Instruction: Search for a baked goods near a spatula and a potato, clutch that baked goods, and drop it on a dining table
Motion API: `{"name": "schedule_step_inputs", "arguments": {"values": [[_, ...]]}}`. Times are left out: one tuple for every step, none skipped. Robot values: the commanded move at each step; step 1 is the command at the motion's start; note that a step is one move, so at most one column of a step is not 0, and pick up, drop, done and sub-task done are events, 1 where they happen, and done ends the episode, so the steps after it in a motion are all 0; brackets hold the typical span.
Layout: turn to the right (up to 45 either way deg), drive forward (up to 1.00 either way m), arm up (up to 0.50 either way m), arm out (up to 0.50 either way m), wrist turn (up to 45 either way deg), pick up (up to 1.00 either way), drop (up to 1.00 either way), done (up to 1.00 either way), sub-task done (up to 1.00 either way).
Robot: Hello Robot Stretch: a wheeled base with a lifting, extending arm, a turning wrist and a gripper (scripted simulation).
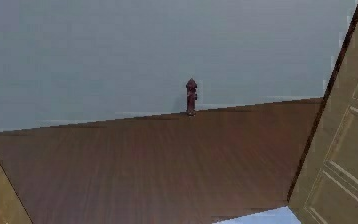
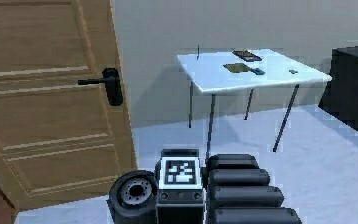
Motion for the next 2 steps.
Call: {"name": "schedule_step_inputs", "arguments": {"values": [[12.0,0.0,0.0,0.0,0.0,0.0,0.0,0.0,0.0],[0.0,1.0,0.0,0.0,0.0,0.0,0.0,0.0,0.0]]}}
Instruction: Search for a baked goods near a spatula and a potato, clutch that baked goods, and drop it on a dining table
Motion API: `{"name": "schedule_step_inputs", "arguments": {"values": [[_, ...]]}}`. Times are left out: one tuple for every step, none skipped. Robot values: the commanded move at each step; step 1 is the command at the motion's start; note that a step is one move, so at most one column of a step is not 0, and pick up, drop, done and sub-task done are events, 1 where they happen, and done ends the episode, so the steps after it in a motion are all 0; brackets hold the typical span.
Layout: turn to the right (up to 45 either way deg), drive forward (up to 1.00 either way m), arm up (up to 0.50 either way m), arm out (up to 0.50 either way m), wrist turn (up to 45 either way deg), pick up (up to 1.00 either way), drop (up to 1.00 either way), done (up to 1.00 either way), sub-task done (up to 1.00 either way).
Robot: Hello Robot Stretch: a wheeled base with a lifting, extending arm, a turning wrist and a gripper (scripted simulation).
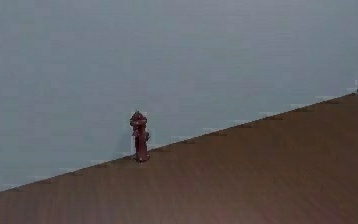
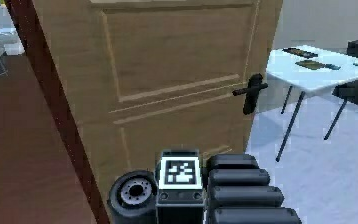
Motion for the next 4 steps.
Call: {"name": "schedule_step_inputs", "arguments": {"values": [[0.0,0.25,0.0,0.0,0.0,0.0,0.0,0.0,0.0],[18.0,0.0,0.0,0.0,0.0,0.0,0.0,0.0,0.0],[0.0,0.5,0.0,0.0,0.0,0.0,0.0,0.0,0.0],[45.0,0.0,0.0,0.0,0.0,0.0,0.0,0.0,0.0]]}}
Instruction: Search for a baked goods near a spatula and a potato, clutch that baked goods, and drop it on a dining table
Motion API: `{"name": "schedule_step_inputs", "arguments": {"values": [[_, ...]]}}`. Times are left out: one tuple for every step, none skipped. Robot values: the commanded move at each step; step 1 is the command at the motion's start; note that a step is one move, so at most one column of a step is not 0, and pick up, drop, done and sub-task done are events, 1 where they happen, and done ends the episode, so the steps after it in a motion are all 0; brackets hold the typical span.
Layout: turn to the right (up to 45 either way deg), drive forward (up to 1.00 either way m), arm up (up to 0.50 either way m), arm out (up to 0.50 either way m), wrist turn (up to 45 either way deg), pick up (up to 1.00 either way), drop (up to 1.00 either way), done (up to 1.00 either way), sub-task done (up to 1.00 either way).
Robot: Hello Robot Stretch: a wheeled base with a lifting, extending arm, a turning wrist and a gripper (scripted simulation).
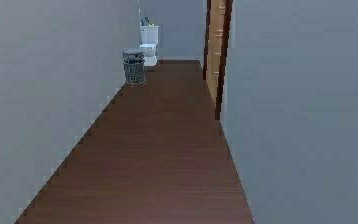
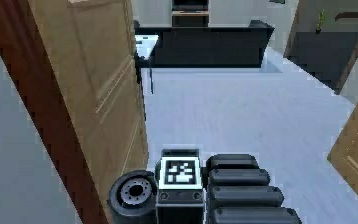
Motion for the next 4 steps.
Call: {"name": "schedule_step_inputs", "arguments": {"values": [[0.0,1.0,0.0,0.0,0.0,0.0,0.0,0.0,0.0],[0.0,1.0,0.0,0.0,0.0,0.0,0.0,0.0,0.0],[0.0,1.0,0.0,0.0,0.0,0.0,0.0,0.0,0.0],[45.0,0.0,0.0,0.0,0.0,0.0,0.0,0.0,0.0]]}}
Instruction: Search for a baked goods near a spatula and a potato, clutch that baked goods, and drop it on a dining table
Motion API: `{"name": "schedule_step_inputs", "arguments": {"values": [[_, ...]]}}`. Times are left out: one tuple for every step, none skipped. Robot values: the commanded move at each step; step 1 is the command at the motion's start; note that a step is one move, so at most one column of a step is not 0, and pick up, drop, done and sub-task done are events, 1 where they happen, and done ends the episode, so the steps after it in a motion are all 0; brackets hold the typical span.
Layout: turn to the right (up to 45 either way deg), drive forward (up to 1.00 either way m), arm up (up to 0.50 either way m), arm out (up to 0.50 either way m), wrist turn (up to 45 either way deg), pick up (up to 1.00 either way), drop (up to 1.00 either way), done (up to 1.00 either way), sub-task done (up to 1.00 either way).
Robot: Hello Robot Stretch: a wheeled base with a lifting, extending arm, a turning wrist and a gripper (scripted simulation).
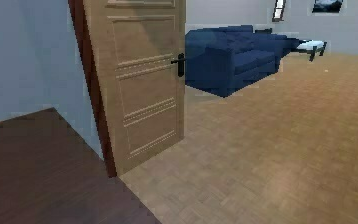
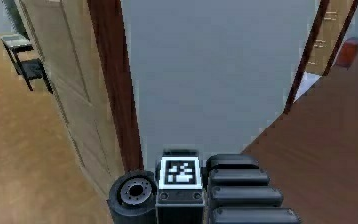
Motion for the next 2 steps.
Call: {"name": "schedule_step_inputs", "arguments": {"values": [[3.0,0.0,0.0,0.0,0.0,0.0,0.0,0.0,0.0],[0.0,0.35,0.0,0.0,0.0,0.0,0.0,0.0,0.0]]}}
